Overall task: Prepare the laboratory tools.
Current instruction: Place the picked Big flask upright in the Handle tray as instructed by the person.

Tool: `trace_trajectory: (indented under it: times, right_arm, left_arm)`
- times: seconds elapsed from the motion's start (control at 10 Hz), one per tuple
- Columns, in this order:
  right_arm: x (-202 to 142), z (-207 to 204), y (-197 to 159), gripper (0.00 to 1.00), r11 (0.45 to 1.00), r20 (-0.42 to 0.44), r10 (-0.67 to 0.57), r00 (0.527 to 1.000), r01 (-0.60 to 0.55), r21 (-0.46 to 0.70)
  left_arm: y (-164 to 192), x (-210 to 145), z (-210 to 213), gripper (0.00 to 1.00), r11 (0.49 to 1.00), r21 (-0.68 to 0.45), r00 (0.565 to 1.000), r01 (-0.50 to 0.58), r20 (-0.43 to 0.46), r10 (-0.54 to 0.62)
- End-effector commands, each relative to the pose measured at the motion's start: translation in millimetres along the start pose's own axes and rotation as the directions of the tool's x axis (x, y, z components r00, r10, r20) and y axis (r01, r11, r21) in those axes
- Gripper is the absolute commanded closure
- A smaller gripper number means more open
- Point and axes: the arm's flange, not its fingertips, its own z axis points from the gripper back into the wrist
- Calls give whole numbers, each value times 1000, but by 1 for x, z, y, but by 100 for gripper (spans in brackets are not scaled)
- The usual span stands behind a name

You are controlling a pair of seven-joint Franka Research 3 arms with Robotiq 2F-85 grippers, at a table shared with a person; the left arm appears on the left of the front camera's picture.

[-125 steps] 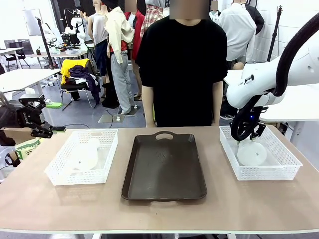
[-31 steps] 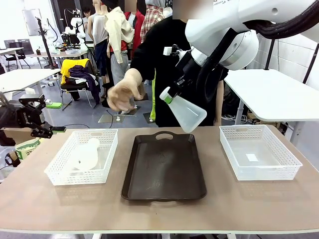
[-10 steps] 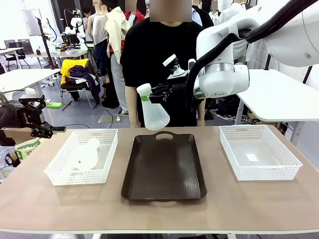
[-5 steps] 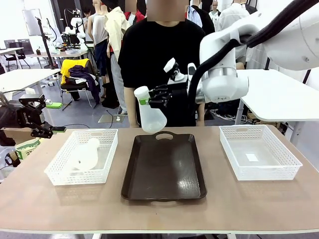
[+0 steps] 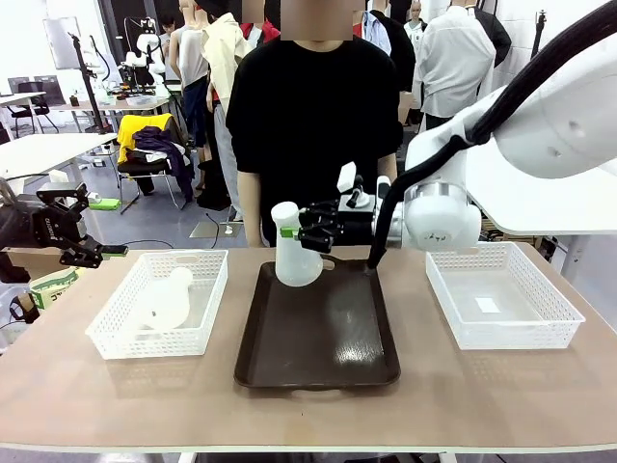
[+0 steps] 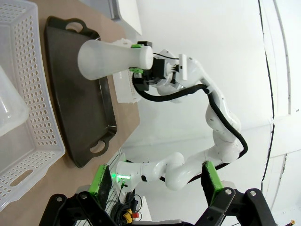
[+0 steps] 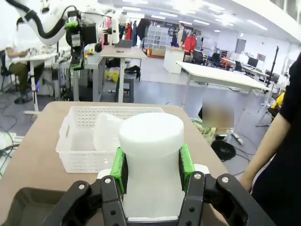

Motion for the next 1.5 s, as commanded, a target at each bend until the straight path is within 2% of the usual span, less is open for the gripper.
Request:
trace_trajectory:
  times: [0.0,0.3,0.6,0.7,1.1,1.2,1.4]
  right_arm:
    - [-17,-2,0,100,997,64,-48,997,51,-50]
    - [-43,4,3,100,992,65,-106,992,110,-64]
    - [-49,7,5,100,990,43,-126,991,128,-66]
    - [-49,8,5,89,989,41,-134,990,136,-63]
    - [-52,9,5,12,985,22,-155,988,156,-67]
    - [-52,10,6,0,986,18,-156,988,157,-63]
    - [-49,14,6,0,987,7,-150,989,150,-64]
  left_arm:
    - [-1,0,1,0,1000,-5,1000,3,3,-2]
    - [-1,0,1,0,1000,-5,1000,3,3,-2]
    - [-1,0,1,0,1000,-5,1000,3,3,-2]
    - [-1,0,1,0,1000,-5,1000,3,3,-2]
    - [-1,0,1,0,1000,-5,1000,3,3,-2]
    - [-1,0,1,0,1000,-5,1000,3,3,-2]
    - [-1,0,1,0,1000,-5,1000,3,3,-2]
